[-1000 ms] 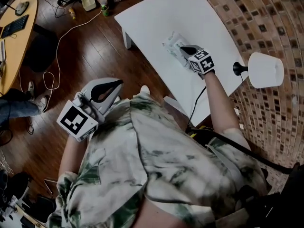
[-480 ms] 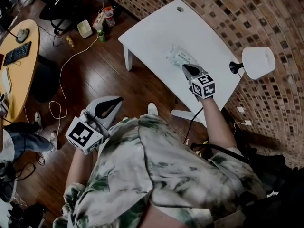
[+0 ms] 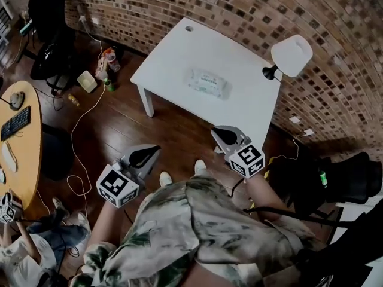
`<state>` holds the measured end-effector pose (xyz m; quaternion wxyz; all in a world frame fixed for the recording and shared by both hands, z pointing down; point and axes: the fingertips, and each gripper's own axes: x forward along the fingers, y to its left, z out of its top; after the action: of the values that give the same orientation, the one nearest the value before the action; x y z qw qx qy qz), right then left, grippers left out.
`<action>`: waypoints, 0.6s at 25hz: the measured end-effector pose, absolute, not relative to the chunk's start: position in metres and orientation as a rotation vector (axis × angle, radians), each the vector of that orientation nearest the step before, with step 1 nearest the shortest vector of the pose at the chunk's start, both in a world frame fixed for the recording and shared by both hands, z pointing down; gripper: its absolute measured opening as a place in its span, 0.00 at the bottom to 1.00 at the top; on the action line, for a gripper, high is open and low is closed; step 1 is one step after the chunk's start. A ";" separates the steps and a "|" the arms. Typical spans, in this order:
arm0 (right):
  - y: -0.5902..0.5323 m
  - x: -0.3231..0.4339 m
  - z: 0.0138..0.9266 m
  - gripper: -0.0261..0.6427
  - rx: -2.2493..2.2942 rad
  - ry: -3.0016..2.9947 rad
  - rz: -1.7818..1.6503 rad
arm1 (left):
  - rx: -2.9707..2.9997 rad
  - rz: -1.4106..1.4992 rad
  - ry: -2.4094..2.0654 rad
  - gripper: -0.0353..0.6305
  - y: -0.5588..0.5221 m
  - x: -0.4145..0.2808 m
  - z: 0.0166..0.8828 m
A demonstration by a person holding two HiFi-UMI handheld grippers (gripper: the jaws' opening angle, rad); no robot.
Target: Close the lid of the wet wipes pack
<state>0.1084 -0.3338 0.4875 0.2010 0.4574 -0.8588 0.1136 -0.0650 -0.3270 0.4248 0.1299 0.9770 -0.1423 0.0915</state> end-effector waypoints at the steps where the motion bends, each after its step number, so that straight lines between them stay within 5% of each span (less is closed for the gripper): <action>1: -0.321 0.103 0.480 0.04 1.277 -2.405 0.300 | 2.848 0.258 -0.379 0.06 -0.320 -0.058 0.423; 15: -0.128 0.134 0.439 0.04 1.335 -2.475 0.234 | 2.913 0.296 -0.241 0.06 -0.184 0.032 0.400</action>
<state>0.1344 -0.1276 0.4387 0.1592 0.4671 -0.8659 0.0820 0.0315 -0.1841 0.4000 0.1017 0.9864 -0.0817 0.1003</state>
